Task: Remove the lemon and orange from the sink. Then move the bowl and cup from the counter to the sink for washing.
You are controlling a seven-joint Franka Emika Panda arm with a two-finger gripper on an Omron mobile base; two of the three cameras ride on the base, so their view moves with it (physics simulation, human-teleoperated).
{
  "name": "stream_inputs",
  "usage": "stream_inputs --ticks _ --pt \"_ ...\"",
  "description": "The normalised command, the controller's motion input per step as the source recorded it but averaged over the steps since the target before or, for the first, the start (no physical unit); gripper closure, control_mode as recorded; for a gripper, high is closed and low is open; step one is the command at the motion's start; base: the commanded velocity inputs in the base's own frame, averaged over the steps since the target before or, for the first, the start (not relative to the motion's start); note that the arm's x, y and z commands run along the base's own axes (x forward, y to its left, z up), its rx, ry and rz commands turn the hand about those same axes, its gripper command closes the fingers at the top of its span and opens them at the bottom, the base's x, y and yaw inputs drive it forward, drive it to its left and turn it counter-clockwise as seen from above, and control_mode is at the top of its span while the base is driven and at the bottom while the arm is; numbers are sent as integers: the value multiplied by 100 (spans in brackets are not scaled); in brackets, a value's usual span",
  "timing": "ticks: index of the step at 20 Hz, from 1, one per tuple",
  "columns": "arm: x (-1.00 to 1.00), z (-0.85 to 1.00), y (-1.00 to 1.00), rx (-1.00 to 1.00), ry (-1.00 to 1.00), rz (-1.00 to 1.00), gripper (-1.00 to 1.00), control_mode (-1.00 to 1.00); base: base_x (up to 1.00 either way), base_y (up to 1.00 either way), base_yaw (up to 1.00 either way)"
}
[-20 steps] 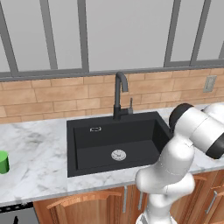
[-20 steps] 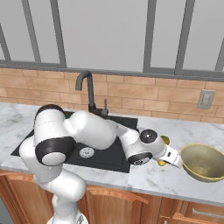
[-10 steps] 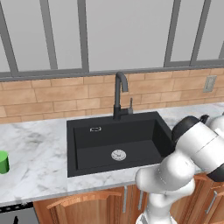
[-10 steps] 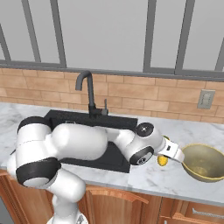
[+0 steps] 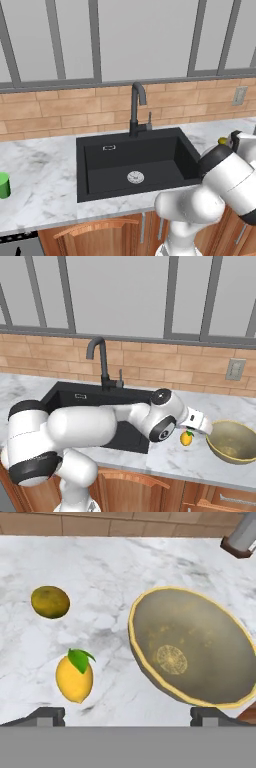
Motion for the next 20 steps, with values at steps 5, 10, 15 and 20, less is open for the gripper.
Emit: stream_inputs --ticks 5,10,15,20 --pt "-11 20 -10 -8 10 23 -100 -100 0 0 0" --pt "-10 21 -9 -11 18 29 -100 -100 0 0 0" --pt "-13 16 -12 -13 19 30 -100 -100 0 0 0" --pt "-7 10 -6 -14 28 18 -100 -100 0 0 0"
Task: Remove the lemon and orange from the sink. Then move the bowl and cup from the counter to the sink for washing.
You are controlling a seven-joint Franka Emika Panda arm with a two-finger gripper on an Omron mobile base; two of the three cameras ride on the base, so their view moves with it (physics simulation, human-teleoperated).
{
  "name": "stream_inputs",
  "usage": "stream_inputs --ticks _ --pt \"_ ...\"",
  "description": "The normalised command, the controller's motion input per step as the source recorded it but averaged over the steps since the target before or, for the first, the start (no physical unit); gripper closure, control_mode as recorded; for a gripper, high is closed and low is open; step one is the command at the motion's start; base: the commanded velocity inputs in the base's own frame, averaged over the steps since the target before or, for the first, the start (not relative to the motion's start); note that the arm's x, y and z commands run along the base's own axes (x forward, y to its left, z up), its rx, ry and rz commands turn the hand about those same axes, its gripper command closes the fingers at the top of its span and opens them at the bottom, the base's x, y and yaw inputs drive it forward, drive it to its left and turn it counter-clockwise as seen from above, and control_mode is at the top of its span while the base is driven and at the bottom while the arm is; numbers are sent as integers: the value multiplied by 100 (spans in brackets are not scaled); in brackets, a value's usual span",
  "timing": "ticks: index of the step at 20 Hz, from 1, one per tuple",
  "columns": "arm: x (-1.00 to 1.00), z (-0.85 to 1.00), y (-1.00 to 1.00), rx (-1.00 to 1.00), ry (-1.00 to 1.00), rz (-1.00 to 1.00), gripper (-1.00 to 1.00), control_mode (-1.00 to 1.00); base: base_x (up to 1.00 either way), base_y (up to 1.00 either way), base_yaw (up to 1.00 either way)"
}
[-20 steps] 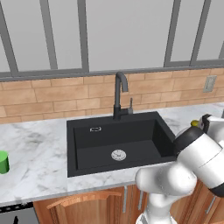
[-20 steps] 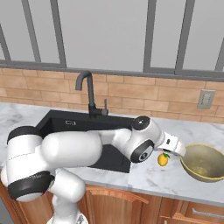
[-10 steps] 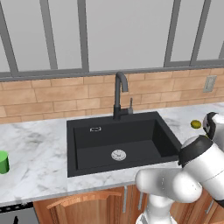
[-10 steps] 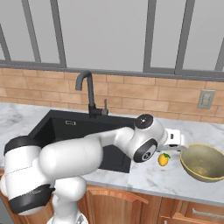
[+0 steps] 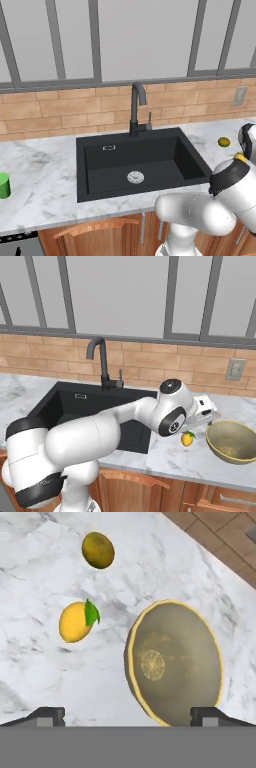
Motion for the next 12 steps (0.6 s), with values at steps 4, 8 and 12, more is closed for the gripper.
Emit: stream_inputs --ticks 4,8,12 --pt "-6 1 -6 -12 33 15 -100 -100 0 0 0" --pt "-5 0 -3 -1 37 9 -100 -100 0 0 0" --pt "-2 -2 -1 0 29 8 -100 -100 0 0 0"
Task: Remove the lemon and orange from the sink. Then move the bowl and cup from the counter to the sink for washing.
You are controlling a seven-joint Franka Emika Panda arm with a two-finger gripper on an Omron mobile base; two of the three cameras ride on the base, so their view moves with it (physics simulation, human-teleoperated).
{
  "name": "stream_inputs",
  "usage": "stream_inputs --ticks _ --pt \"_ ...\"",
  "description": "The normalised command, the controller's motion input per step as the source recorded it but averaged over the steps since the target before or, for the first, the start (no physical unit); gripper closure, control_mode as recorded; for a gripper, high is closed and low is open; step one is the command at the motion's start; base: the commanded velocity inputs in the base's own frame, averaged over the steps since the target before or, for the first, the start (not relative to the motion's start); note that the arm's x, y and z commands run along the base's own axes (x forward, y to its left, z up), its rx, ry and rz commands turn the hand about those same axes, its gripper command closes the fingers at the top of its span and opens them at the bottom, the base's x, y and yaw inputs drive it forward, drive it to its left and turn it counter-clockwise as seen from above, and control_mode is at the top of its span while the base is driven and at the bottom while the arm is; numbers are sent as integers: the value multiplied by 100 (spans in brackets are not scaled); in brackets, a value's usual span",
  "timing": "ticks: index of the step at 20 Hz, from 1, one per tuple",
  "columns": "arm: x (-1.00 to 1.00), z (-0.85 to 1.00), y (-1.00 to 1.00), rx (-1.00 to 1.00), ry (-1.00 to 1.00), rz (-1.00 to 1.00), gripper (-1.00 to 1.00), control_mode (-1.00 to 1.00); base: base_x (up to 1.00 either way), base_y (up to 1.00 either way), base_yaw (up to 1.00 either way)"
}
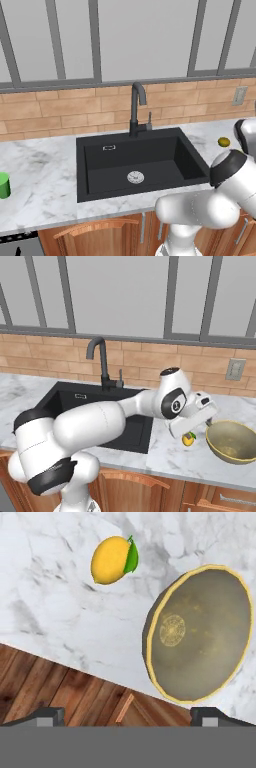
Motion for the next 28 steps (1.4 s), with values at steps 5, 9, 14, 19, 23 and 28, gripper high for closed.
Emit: stream_inputs --ticks 5,9,14,19,23,28 --pt "-9 0 -6 2 5 13 -100 -100 0 0 0" --pt "-17 0 -12 7 -4 14 -100 -100 0 0 0" --pt "-12 -2 -12 11 -8 10 -100 -100 0 0 0" --pt "-3 -2 -5 13 -11 7 -100 -100 0 0 0" --pt "0 -3 -2 13 -14 6 -100 -100 0 0 0" --pt "0 -9 0 9 -17 6 -100 -100 0 0 0"
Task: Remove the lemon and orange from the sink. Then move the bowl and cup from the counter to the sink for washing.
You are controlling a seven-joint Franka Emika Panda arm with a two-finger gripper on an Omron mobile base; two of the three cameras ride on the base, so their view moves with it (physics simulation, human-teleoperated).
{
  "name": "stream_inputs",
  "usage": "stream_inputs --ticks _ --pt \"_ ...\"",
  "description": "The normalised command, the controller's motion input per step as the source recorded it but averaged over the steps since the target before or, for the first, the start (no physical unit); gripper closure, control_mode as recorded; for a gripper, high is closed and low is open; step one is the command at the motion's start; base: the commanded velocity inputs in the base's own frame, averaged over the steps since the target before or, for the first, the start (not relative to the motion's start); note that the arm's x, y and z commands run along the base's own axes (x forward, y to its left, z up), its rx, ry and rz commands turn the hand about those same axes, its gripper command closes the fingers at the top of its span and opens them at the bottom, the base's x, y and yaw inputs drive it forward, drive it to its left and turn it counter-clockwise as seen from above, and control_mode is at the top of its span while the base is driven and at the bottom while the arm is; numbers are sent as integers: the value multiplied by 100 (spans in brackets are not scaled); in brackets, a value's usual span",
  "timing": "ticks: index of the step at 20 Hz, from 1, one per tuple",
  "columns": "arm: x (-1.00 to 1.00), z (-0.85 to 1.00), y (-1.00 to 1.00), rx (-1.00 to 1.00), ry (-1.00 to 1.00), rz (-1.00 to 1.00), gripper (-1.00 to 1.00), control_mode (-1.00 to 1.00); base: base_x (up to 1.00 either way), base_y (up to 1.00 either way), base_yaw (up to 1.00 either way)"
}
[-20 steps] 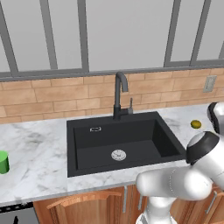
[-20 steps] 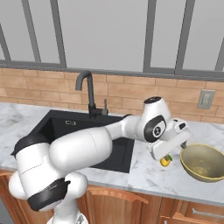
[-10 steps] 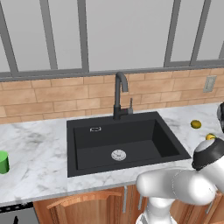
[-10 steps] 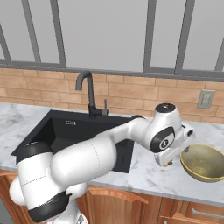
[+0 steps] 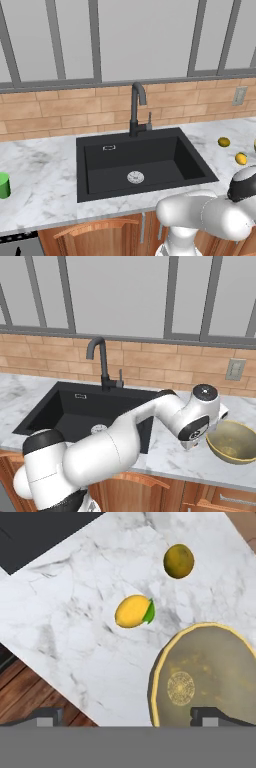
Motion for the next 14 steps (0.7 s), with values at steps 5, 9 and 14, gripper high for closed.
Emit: stream_inputs --ticks 5,9,14 --pt "1 -13 0 7 -14 4 -100 -100 0 0 0" --pt "6 -9 0 1 -11 1 -100 -100 0 0 0" --pt "7 -2 -4 0 -5 0 -100 -100 0 0 0"
